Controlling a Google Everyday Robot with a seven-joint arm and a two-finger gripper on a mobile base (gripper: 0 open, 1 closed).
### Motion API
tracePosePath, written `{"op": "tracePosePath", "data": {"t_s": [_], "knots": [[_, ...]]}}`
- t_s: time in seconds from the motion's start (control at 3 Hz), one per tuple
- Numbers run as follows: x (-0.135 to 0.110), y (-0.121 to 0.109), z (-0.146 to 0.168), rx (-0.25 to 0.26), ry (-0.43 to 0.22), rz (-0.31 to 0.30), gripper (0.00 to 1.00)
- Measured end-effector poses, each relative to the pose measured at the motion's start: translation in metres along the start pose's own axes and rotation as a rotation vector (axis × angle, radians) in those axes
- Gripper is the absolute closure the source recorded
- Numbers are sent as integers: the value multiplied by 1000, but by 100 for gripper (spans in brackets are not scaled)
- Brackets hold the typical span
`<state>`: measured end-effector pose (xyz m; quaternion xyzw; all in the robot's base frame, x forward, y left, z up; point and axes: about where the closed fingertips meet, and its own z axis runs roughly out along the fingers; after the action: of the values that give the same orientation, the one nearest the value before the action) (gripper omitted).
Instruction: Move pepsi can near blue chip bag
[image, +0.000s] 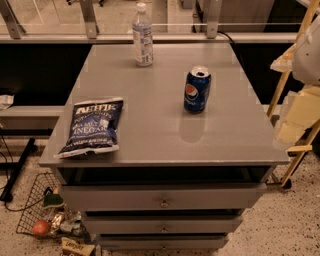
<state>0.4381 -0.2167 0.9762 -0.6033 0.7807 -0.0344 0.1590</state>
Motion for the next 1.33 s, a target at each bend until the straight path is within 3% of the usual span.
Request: {"op": "tracePosePath", "data": {"t_s": [0.33,0.67,1.0,1.33], "knots": [[0,0,0,0,0,0,0],[-3,-5,3,5,-47,20,0],[-28,-44,28,-6,-191,70,0],[-70,-97,79,-61,-406,163,0]]}}
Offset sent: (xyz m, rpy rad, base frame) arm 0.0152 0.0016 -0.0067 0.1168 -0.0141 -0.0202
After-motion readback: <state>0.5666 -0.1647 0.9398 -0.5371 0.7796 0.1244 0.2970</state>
